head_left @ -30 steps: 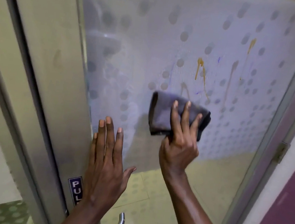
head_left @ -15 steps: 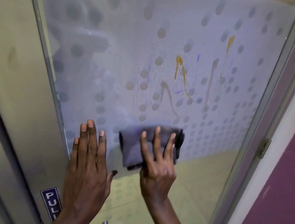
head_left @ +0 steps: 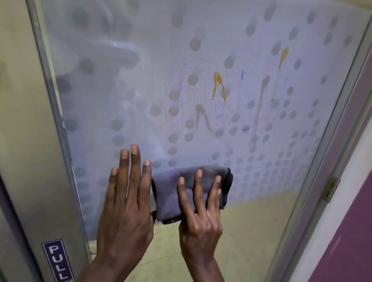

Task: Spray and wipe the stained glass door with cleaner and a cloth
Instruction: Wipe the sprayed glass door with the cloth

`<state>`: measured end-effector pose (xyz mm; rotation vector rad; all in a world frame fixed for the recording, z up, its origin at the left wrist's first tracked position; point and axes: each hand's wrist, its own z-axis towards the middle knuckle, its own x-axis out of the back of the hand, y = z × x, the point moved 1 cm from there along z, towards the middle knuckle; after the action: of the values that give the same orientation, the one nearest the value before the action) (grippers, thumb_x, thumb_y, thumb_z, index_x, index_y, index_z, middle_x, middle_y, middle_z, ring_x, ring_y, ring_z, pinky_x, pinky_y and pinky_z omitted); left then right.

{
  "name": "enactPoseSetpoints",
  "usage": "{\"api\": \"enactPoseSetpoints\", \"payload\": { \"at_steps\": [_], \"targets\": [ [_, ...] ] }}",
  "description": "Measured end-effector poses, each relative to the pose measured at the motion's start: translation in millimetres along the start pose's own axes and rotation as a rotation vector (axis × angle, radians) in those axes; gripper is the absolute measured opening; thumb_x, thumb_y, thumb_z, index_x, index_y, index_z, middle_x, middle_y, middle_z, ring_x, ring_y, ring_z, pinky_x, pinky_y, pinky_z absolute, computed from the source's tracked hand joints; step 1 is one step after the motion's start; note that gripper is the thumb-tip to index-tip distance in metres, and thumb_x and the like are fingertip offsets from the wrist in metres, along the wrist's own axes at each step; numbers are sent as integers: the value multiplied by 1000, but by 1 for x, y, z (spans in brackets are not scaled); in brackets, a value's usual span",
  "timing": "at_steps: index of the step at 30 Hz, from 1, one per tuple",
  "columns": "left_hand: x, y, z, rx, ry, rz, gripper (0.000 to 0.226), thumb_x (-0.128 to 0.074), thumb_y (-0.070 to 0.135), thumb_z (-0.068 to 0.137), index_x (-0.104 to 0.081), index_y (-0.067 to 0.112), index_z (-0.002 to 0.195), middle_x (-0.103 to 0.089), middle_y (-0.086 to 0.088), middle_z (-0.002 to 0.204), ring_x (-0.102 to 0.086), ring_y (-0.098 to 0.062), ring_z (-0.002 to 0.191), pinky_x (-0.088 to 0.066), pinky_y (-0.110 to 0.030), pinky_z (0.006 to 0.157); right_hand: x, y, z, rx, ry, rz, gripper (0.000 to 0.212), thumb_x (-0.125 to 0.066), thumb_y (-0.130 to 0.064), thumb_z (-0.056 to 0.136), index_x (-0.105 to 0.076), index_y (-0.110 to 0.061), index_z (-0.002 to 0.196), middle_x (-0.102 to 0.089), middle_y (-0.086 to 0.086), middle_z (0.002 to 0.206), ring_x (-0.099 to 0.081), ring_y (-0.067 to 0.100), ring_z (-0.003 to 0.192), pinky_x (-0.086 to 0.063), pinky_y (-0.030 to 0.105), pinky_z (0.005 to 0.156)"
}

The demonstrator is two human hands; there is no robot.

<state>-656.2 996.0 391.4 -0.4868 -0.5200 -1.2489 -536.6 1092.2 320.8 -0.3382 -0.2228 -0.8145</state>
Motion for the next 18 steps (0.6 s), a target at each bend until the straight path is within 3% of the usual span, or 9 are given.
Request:
{"api": "enactPoseSetpoints", "payload": {
  "at_steps": [5, 9, 11, 15, 18],
  "targets": [
    [0, 0, 5, -15, -68, 22, 138, -104, 29, 68, -19, -7, 171, -5, -31, 183, -7, -48, 172, -5, -50, 140, 20, 17, 82, -109, 62, 53, 93, -61, 17, 75, -57, -27, 157, -47, 8, 169, -36, 52, 158, -60, 58, 103],
    [1, 8, 4, 2, -45, 12, 141, -105, 35, 67, -18, -7, 171, -3, -30, 183, -8, -49, 171, -20, -59, 136, 34, 29, 156, -212, 145, 149, 98, -57, 13, 68, -57, -31, 156, -47, 1, 170, -35, 46, 160, -62, 59, 96],
    [1, 17, 4, 27, -34, -24, 142, -104, 38, 67, -19, -6, 171, -4, -31, 183, -8, -50, 171, -29, -64, 133, 31, 29, 150, -168, 148, 119, 99, -57, 13, 71, -53, -33, 159, -43, 0, 172, -30, 44, 163, -59, 58, 104],
    [-6, 30, 8, 18, -6, -54, 135, -103, 22, 68, -21, -7, 171, -5, -31, 182, -8, -50, 171, -23, -60, 134, 9, 30, 58, -66, 63, 48, 112, -62, 23, 65, -46, -29, 164, -37, 6, 176, -23, 48, 165, -52, 59, 115],
    [-15, 38, 9, -13, 35, -19, 108, -75, -13, 77, -20, -9, 170, 0, -32, 182, -3, -49, 172, -17, -58, 137, -2, 36, 1, -40, 13, 19, 110, -52, 30, 68, -50, -29, 162, -41, 8, 173, -29, 51, 162, -56, 61, 109]
  ]
}}
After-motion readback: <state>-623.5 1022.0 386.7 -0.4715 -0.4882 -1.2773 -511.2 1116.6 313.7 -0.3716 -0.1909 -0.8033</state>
